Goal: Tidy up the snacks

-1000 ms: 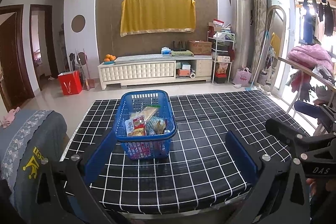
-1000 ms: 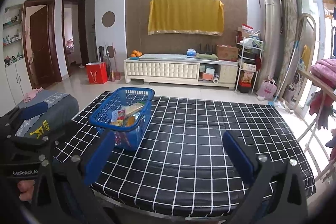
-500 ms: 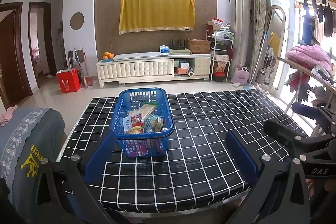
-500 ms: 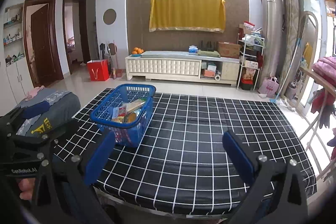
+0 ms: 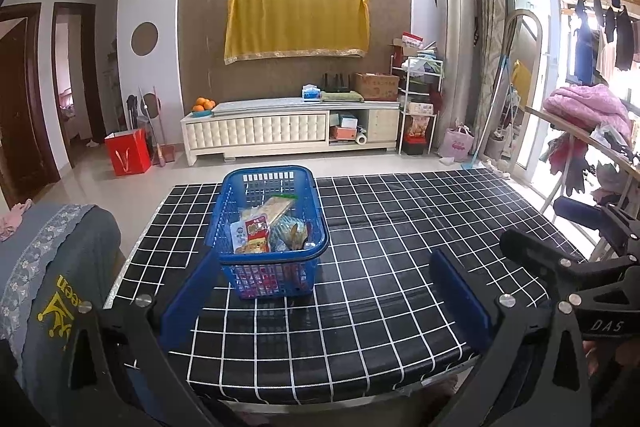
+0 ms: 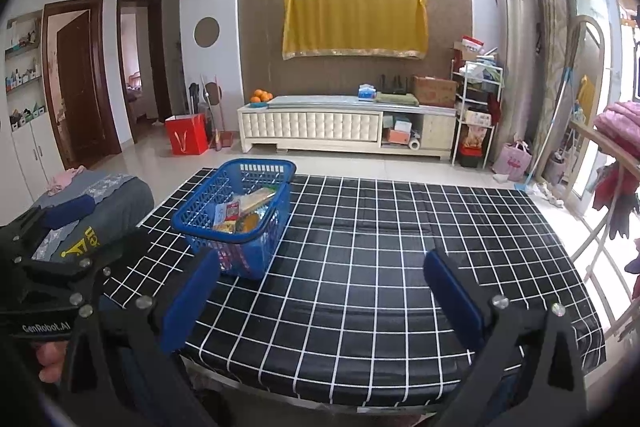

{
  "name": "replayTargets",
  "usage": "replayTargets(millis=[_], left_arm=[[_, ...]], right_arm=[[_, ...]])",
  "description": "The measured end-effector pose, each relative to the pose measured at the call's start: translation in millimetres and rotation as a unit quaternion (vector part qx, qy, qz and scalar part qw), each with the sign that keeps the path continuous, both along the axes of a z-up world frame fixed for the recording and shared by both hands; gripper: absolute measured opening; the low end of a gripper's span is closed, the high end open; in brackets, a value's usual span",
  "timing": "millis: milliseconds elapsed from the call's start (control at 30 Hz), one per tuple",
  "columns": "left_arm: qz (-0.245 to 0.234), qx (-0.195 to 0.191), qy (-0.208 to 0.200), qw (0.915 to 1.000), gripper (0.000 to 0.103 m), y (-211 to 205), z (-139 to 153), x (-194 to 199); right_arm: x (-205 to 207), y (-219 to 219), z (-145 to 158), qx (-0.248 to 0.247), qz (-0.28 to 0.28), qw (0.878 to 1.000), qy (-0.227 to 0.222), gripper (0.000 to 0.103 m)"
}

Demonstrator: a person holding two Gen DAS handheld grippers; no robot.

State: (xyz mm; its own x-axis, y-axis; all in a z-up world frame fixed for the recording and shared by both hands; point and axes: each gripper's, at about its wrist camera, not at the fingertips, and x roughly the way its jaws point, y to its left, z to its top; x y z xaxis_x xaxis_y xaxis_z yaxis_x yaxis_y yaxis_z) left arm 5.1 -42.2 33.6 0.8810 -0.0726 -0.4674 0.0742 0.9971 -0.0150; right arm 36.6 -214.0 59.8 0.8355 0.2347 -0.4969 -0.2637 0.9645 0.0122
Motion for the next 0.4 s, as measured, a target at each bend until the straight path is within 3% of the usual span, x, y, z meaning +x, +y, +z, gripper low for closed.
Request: replayTargets(millis=[400], left_arm=[[-0.001, -0.006, 0.005, 1.0000, 0.103, 1.0, -2.4, -1.3]], right_arm=[[-2.5, 3.1, 1.0, 0.000, 0.000, 1.000, 0.002, 0.103]])
